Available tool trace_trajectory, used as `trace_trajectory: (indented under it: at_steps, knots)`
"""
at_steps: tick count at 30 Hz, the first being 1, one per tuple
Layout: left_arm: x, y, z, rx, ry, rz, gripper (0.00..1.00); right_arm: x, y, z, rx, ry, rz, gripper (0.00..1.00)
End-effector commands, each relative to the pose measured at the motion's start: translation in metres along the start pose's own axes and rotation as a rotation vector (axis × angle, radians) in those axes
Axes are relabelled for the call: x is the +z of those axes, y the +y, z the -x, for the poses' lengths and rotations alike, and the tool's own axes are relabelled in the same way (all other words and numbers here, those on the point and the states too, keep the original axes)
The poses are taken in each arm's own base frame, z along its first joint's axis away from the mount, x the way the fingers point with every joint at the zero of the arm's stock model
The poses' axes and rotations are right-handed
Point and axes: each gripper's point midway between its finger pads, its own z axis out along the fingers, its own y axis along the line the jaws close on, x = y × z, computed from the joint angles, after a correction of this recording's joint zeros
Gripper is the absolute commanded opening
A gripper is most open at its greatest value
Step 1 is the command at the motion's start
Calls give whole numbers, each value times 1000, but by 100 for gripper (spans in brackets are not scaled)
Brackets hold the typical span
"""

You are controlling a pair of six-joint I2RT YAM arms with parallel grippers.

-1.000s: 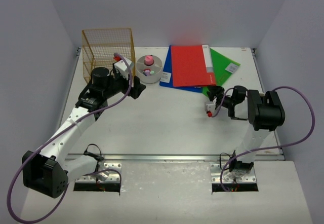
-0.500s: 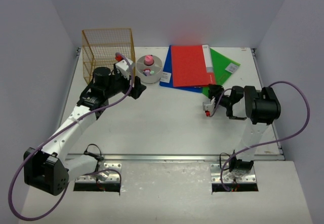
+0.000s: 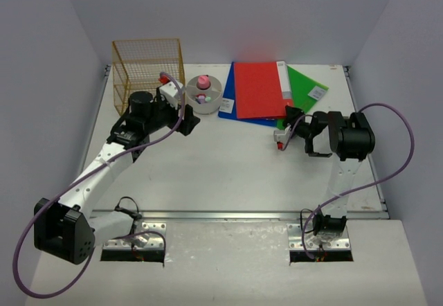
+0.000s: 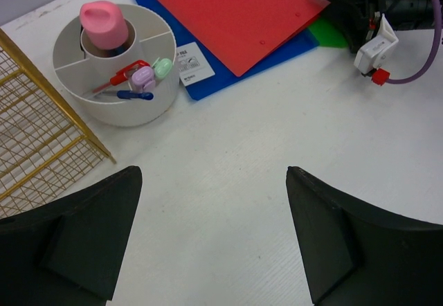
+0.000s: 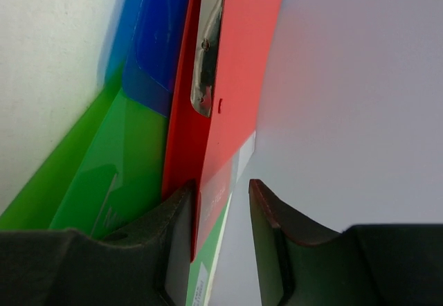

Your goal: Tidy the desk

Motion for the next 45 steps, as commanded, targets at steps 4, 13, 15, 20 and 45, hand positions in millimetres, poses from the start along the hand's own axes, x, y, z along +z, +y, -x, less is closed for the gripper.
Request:
trace_trajectory:
  at_steps: [4, 13, 15, 20, 45]
  knots:
    - [4, 4, 6, 22, -19, 10, 84, 13, -1, -3, -77, 6, -24, 13]
    - [2, -2, 20, -4, -32, -18, 84, -31, -56, 39, -114, -64, -118, 0]
    - [1, -8, 26, -13, -37, -43, 84, -46, -68, 51, -104, -72, -129, 0]
    - [1, -36, 24, 69, -20, -140, 84, -76, -64, 81, 15, -109, -47, 0]
    - [55, -233, 11, 755, -190, -439, 85, -166, -85, 173, 716, -202, 457, 0]
